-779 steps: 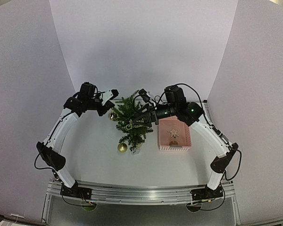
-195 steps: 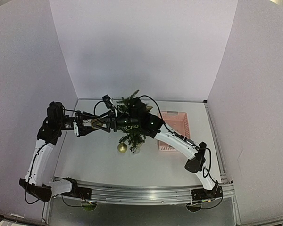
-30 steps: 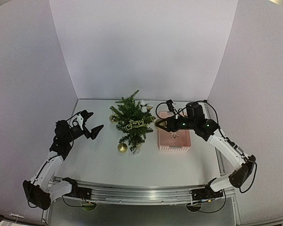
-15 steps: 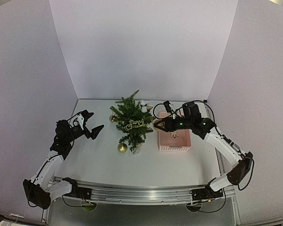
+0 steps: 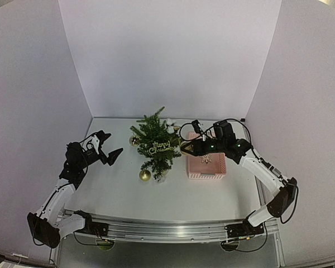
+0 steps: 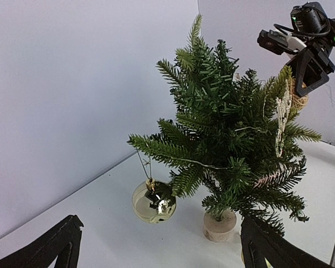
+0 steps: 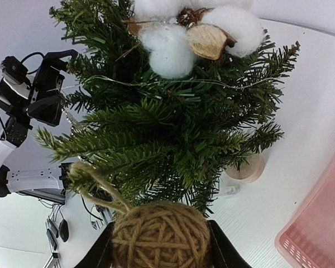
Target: Decorate the small christmas tree
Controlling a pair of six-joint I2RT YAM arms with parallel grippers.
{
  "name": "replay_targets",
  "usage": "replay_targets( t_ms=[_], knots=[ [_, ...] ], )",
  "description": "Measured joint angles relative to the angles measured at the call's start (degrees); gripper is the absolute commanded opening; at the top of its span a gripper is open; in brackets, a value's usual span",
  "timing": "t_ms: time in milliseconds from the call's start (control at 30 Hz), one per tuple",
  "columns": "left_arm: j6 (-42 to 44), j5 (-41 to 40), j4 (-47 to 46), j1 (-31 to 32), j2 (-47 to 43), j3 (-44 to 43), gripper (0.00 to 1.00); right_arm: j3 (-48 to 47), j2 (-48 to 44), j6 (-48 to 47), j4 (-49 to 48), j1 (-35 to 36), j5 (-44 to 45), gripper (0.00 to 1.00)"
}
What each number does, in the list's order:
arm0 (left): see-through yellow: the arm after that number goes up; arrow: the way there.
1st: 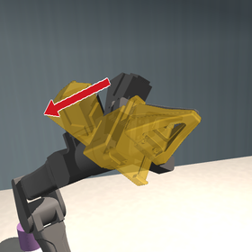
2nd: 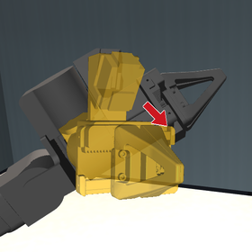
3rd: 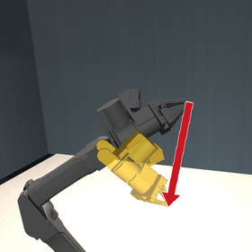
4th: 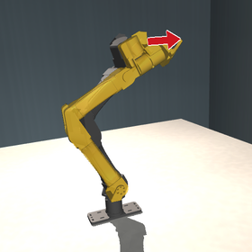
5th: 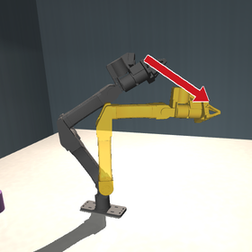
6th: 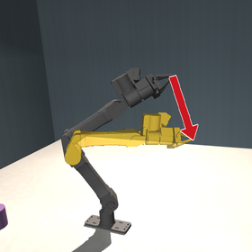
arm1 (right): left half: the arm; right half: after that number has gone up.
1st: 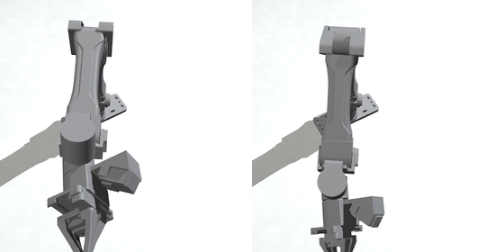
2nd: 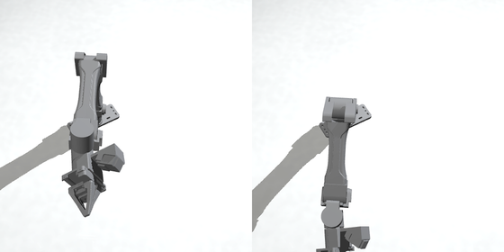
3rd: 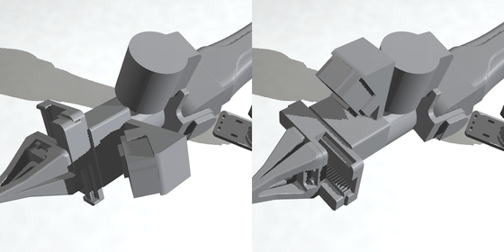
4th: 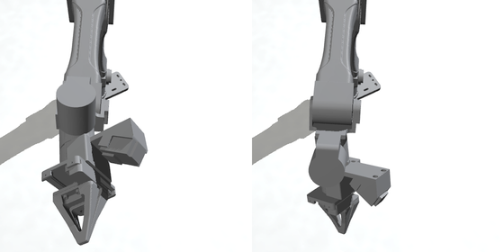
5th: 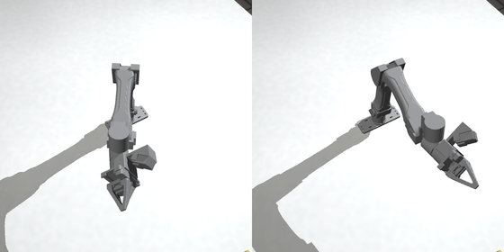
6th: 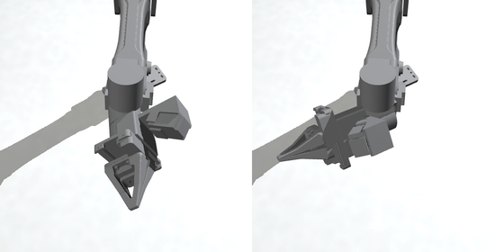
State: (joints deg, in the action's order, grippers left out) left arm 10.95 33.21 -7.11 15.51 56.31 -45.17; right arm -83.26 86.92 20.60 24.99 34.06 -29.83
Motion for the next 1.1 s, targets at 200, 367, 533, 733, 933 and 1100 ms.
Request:
replay_targets(
  t_ms=[200, 367, 533, 733, 933, 1100],
  knots=[
    [0.16, 0.0, 0.0, 0.0, 0.0, 0.0, 1.0, 0.0, 0.3, 0.08, -0.08, 0.0, -0.14, 0.44],
    [0.19, 0.0, 0.0, 0.0, 0.0, 0.0, 1.0, -0.01, 1.17, 0.36, -0.08, 0.0, -0.22, 0.48],
    [0.21, 0.0, 0.0, 0.0, 0.0, 0.0, 1.0, -0.47, 1.29, 0.46, -0.08, 0.0, -0.19, 0.53],
    [0.79, 0.0, -0.02, 0.0, 0.0, 0.0, 1.0, -0.96, 1.29, 0.52, -0.1, 0.0, -0.18, 0.57],
    [1.06, 0.0, -0.02, 0.0, 0.0, 0.0, 1.0, -0.96, 1.29, 0.5, -0.1, 0.0, -0.17, 0.63],
    [1.06, 0.0, -0.02, 0.0, 0.0, 0.0, 1.0, -0.96, 1.29, 0.57, -0.1, 0.0, -0.17, 0.66]
  ],
)
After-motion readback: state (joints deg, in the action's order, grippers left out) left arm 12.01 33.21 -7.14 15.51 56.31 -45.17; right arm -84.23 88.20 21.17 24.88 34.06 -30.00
